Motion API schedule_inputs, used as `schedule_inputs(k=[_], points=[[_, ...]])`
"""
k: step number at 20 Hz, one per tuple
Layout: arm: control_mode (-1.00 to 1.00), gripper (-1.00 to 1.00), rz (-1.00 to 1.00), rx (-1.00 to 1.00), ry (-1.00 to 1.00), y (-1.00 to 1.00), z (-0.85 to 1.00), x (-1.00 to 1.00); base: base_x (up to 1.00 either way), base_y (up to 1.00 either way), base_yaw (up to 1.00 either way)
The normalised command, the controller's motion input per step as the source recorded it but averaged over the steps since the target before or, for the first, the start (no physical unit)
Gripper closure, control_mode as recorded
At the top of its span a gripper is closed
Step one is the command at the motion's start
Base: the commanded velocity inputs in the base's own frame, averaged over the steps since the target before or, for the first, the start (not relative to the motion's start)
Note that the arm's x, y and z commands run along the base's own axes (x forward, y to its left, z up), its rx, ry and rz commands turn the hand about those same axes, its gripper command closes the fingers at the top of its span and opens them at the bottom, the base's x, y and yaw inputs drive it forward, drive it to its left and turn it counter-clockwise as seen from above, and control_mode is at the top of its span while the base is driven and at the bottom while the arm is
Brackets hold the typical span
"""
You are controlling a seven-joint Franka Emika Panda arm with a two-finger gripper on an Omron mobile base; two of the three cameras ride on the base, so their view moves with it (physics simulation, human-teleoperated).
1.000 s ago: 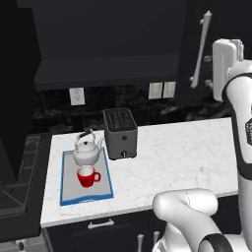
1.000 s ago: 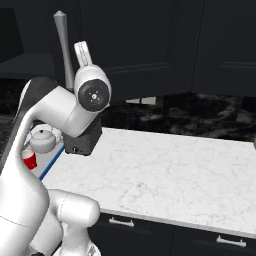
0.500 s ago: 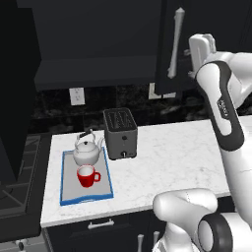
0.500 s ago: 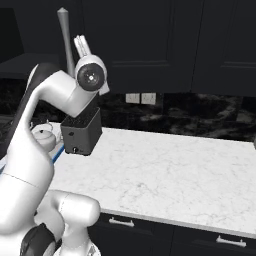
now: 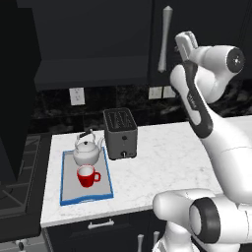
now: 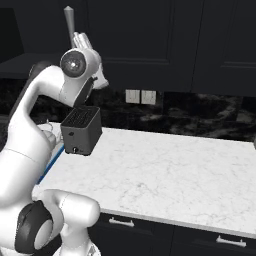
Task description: Pick the kettle from the counter and place it on the tray. Then pick the mug from the cabinet and place it on the tray. Then close the cabinet doors.
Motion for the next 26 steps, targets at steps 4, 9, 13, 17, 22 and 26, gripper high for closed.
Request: schedule_inputs(k=[4,9,13,17,22,26], points=[[-1.00,-1.00,-0.19,-0.03,0.07,0.00,0.00,0.52,0.00,0.00,0.00],[-1.00,-1.00,-0.17,-0.03,0.04,-0.06,0.00,0.40,0.00,0.00,0.00],[-1.00,-1.00,-0.15,0.00,0.06,-0.10,-0.05,0.18,0.00,0.00,0.00],[-1.00,-1.00,-0.12,0.00,0.00,-0.05,-0.02,-0.19,0.00,0.00,0.00],[-1.00,-1.00,-0.07,0.00,0.00,0.15,0.02,-0.34,0.00,0.00,0.00],[-1.00,-1.00,-0.04,0.00,0.00,0.15,0.00,-0.56,0.00,0.00,0.00]])
